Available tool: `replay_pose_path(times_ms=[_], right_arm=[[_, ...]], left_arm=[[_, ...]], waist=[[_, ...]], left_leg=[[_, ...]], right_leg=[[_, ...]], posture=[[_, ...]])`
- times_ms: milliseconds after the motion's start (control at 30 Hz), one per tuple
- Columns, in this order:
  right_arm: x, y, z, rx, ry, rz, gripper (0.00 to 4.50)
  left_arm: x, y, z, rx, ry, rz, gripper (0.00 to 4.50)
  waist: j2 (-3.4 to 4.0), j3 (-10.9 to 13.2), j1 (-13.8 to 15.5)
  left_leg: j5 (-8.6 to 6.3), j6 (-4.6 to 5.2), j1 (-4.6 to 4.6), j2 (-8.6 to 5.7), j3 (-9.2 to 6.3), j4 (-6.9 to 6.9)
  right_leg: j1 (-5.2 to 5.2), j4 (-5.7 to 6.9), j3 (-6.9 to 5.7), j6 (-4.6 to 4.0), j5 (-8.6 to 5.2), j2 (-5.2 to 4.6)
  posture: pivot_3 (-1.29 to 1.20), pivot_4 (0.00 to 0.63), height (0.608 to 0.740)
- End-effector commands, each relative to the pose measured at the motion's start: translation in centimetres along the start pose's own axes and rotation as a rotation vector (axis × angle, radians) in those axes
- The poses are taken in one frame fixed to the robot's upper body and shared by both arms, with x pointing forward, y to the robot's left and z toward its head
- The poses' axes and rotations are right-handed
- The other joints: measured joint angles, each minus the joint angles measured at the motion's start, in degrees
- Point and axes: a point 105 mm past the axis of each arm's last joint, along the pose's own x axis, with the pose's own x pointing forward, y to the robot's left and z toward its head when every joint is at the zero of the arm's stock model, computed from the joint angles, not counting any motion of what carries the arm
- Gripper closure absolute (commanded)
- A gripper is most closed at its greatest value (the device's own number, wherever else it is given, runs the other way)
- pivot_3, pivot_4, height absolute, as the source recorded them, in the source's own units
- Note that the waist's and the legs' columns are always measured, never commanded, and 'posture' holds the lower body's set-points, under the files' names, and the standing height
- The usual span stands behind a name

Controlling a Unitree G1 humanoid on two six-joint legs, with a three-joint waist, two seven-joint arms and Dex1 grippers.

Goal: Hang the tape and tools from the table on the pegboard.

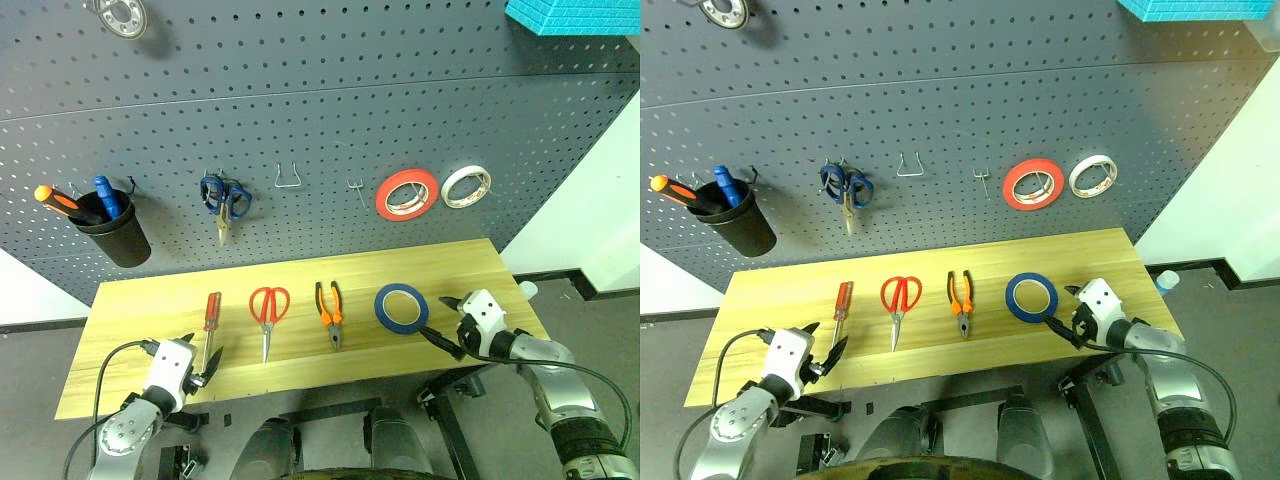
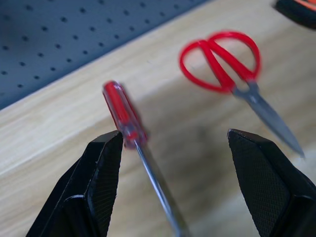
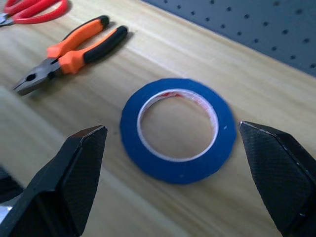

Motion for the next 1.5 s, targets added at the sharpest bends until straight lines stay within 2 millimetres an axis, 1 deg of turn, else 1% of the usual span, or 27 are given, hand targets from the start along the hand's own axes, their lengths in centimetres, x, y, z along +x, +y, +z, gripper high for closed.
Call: replay_pose_path(times_ms=[33, 133, 233, 400, 533, 633, 733, 867, 1000, 1167, 1333, 1433, 1500], right_arm=[[-0.3, -0.7, 0.5, -0.031, -0.020, -0.010, 0.00], [0.4, -0.3, 0.4, -0.069, 0.013, 0.012, 0.00], [1.6, 0.6, 0.4, -0.111, 0.046, 0.066, 0.00], [3.4, 2.1, 0.8, -0.189, 0.124, 0.186, 0.00], [4.8, 2.1, 1.1, -0.272, 0.182, 0.218, 0.00], [5.7, 1.9, 1.1, -0.325, 0.221, 0.224, 0.00], [6.5, 1.8, 0.9, -0.334, 0.249, 0.236, 0.00], [7.0, 2.0, -0.5, -0.303, 0.329, 0.270, 0.00], [7.1, 2.3, -1.1, -0.300, 0.364, 0.304, 0.00], [7.3, 1.9, -1.8, -0.286, 0.412, 0.286, 0.00], [7.4, 1.7, -2.7, -0.253, 0.468, 0.280, 0.00], [7.3, 1.9, -3.0, -0.221, 0.487, 0.298, 0.65], [7.2, 2.1, -3.4, -0.197, 0.505, 0.316, 1.32]], left_arm=[[-0.9, 1.4, 0.3, 0.011, -0.025, 0.022, 0.99], [-1.4, 1.6, -0.1, 0.009, -0.024, 0.018, 0.99], [-1.5, 1.0, -0.4, 0.015, -0.031, -0.027, 0.99], [-1.3, -1.5, -0.2, 0.040, -0.059, -0.171, 0.99], [-0.8, -4.0, 0.7, 0.014, -0.105, -0.302, 0.99], [0.0, -6.0, 1.4, 0.037, -0.127, -0.401, 0.99], [1.1, -6.9, 2.4, 0.054, -0.155, -0.448, 0.99], [2.2, -8.0, 3.4, 0.099, -0.177, -0.522, 0.99], [2.8, -8.5, 4.0, 0.128, -0.187, -0.579, 0.99], [3.0, -8.7, 4.4, 0.135, -0.191, -0.619, 0.99], [2.9, -9.1, 5.5, 0.134, -0.206, -0.657, 0.99], [2.8, -9.1, 5.7, 0.131, -0.204, -0.664, 0.95], [2.7, -9.0, 5.9, 0.130, -0.203, -0.665, 0.95]], waist=[[0.00, 0.0, 0.0], [0.02, 0.0, 0.0], [0.02, 0.0, 0.0], [0.02, 0.0, 0.1], [0.03, 0.0, 0.1], [0.02, 0.0, 0.2], [0.03, 0.0, 0.2], [0.04, 0.0, 0.1], [0.07, 0.0, -0.1], [0.11, 0.0, -0.2], [0.10, 0.0, -0.2], [0.11, 0.0, -0.2], [0.11, -0.1, -0.3]], left_leg=[[0.00, 0.00, 0.00, 0.00, 0.00, 0.00], [0.00, 0.00, 0.01, 0.00, 0.00, 0.00], [0.00, 0.00, 0.01, 0.00, 0.00, 0.00], [0.00, 0.00, 0.01, 0.00, 0.00, 0.00], [0.00, 0.00, 0.01, -0.01, 0.00, 0.01], [0.00, 0.00, 0.01, -0.01, 0.00, 0.01], [0.01, 0.00, 0.01, -0.01, -0.01, 0.01], [0.01, -0.01, 0.03, -0.01, -0.02, 0.01], [0.01, -0.01, 0.03, -0.03, -0.01, 0.00], [0.01, 0.00, 0.06, -0.02, -0.01, 0.00], [0.02, 0.00, 0.05, -0.02, -0.01, 0.01], [0.02, 0.00, 0.07, -0.02, -0.01, 0.01], [0.02, 0.00, 0.09, -0.02, -0.02, 0.01]], right_leg=[[0.00, 0.01, 0.00, 0.00, 0.00, 0.00], [0.00, 0.01, 0.00, 0.00, 0.00, 0.00], [0.00, 0.01, 0.00, 0.00, 0.00, 0.00], [0.00, 0.02, 0.00, -0.01, 0.01, 0.00], [0.00, 0.02, 0.00, -0.01, 0.01, 0.00], [0.00, 0.03, 0.00, -0.02, 0.02, 0.00], [0.00, 0.03, 0.00, -0.11, 0.09, 0.00], [0.00, 0.05, 0.00, -0.24, 0.19, 0.00], [0.00, 0.04, 0.01, -0.16, 0.25, 0.00], [-0.01, 0.08, 0.02, -0.09, 0.29, 0.01], [-0.01, 0.08, 0.02, -0.09, 0.29, 0.01], [0.01, 0.08, 0.02, -0.09, 0.30, 0.01], [0.03, 0.08, 0.02, -0.09, 0.30, 0.01]], posture=[[-0.02, 0.093, 0.738], [-0.02, 0.092, 0.738], [-0.02, 0.090, 0.738], [-0.03, 0.087, 0.738], [-0.02, 0.085, 0.738], [-0.01, 0.085, 0.738], [0.00, 0.084, 0.738], [-0.01, 0.082, 0.738], [-0.01, 0.081, 0.738], [-0.02, 0.080, 0.738], [-0.03, 0.077, 0.738], [-0.03, 0.078, 0.738], [-0.02, 0.078, 0.738]])
